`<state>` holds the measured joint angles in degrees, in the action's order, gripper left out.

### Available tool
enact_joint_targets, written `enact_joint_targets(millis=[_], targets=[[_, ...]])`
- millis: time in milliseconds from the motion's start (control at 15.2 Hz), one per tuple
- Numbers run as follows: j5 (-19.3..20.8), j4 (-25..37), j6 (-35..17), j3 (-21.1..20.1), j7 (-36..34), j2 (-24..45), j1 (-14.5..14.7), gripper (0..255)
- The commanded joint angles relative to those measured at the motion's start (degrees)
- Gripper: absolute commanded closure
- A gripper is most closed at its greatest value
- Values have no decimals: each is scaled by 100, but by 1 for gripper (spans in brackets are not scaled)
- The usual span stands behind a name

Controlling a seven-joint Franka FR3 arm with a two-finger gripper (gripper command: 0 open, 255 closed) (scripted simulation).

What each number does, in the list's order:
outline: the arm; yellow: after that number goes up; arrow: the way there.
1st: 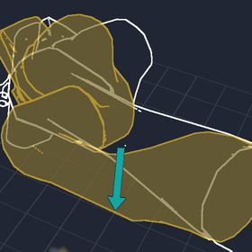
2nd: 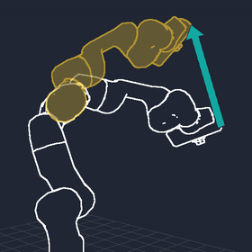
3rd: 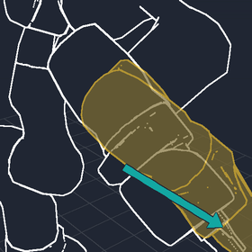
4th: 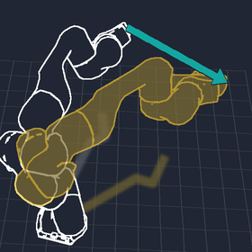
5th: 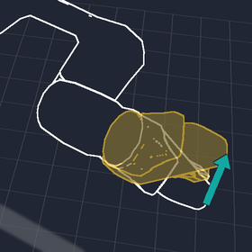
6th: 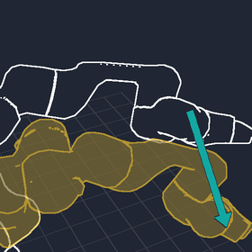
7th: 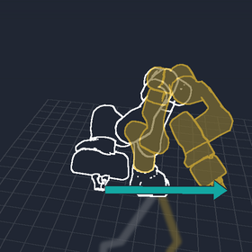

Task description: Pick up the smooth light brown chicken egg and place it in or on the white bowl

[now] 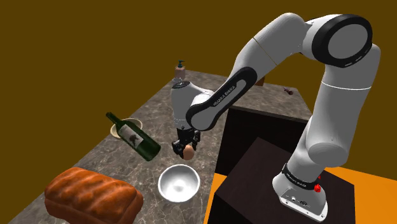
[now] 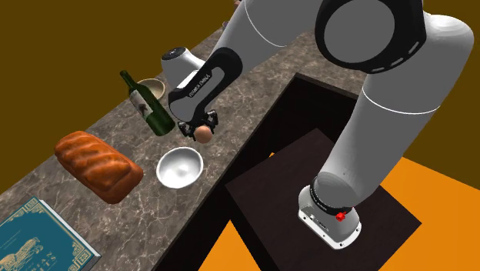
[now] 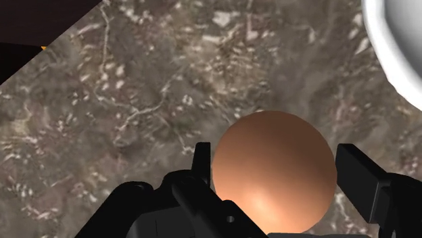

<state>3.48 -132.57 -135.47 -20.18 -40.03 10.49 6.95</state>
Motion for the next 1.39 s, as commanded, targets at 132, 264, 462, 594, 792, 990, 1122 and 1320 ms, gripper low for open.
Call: enact_joint_targets(millis=[132, 264, 462, 594, 792, 990, 1122, 1320], targets=[[-1, -1, 2, -1, -1, 5, 1, 255], [-1, -2, 2, -1, 0, 4, 1, 255], [0, 0, 3, 0, 1, 5, 0, 255], [-35, 7, 70, -11, 23, -60, -6, 255], [-132, 48, 288, -37, 88, -251, -26, 255], [-221, 100, 509, -55, 149, -432, -40, 255], [-275, 141, 658, -64, 186, -548, -47, 255], [-350, 212, 884, -71, 237, -713, -56, 255]])
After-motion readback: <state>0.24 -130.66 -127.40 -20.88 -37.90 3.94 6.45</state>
